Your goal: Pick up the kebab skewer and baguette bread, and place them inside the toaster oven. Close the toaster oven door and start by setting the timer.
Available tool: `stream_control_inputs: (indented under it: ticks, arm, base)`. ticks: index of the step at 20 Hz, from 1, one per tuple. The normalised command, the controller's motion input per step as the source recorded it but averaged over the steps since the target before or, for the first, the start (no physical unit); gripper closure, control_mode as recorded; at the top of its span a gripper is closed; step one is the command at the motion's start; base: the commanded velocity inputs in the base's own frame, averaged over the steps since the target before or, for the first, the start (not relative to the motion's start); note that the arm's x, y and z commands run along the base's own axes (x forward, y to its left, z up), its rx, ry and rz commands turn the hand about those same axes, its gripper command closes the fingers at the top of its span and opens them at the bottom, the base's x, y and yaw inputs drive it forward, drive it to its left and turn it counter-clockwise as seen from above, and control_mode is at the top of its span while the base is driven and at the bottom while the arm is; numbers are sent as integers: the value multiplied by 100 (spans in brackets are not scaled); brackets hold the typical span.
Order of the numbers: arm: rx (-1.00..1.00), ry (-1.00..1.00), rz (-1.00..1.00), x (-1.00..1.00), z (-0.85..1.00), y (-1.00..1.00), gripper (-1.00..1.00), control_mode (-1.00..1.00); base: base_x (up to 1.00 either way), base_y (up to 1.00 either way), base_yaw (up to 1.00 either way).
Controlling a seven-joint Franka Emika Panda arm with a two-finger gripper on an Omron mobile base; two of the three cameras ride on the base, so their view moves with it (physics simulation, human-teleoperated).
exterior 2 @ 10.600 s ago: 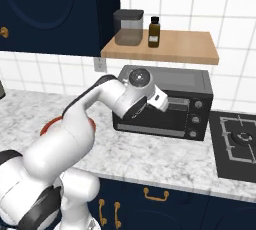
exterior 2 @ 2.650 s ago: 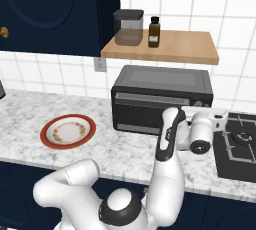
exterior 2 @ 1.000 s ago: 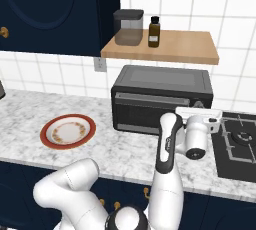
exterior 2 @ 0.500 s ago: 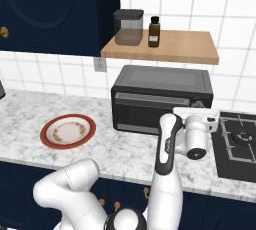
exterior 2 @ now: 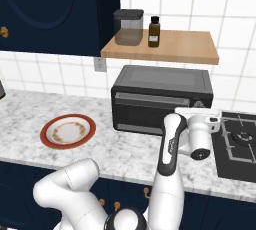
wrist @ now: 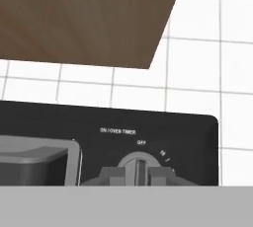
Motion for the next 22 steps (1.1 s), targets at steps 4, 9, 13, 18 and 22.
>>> stream_control_inputs:
  ticks: [4, 9, 13, 18, 22]
  arm:
    - [0, 1, 0, 0, 18, -14, 100, -100]
    - [0, 0, 0, 8, 11, 0, 100, -100]
    - [0, 0, 0, 23, 9, 0, 100, -100]
    - [0, 0, 0, 25, 6, 0, 100, -100]
    - [0, 0, 0, 9, 4, 8, 100, -100]
  base:
    - [0, 0, 0]
    - [0, 0, 0]
    - [0, 0, 0]
    - [0, 0, 0]
    - [0, 0, 0]
